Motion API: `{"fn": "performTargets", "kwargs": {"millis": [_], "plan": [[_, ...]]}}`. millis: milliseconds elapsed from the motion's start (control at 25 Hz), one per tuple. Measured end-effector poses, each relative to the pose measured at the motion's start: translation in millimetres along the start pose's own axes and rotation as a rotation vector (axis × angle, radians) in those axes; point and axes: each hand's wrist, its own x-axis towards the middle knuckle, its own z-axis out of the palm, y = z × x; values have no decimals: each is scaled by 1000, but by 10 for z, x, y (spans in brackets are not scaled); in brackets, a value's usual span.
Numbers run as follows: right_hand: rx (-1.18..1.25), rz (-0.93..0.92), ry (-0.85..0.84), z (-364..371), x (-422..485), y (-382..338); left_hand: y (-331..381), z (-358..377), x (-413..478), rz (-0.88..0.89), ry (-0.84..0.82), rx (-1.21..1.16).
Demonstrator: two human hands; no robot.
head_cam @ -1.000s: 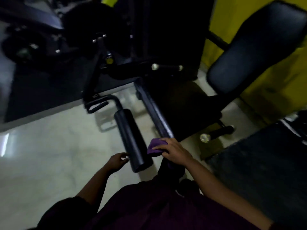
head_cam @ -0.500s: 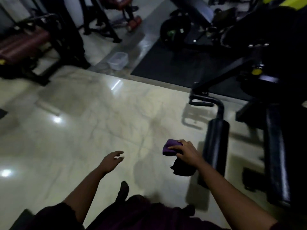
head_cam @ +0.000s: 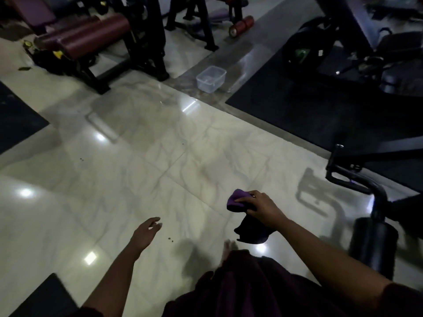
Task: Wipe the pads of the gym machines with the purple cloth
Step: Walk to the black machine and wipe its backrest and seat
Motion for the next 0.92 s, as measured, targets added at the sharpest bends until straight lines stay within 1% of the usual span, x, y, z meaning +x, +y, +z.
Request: {"fn": "performTargets", "kwargs": {"millis": [160, 280, 360, 480, 600, 720, 840, 920], "plan": [[-21, -42, -55, -224, 1149, 33, 516, -172, 916, -13, 2, -21], [-29, -17, -86, -548, 2005, 84, 1117, -356, 1555, -24, -14, 15], [-25, -11, -79, -838, 2643, 106, 1597, -529, 2035, 6, -25, 44], [-40, 2, -80, -1275, 3619, 115, 2252, -826, 2800, 54, 14, 55], [-47, 7, -104, -1601, 4560, 116, 2677, -1070, 3560, 57, 39, 51], [-33, -6, -128, -1874, 5589, 108, 3061, -1319, 4435, 50, 24, 48], [2, 57, -60, -2261, 6506, 83, 3626, -1647, 5326, 70, -15, 89], [53, 114, -15, -2514, 6982, 52, 4040, -1885, 5881, 131, -42, 144]]}}
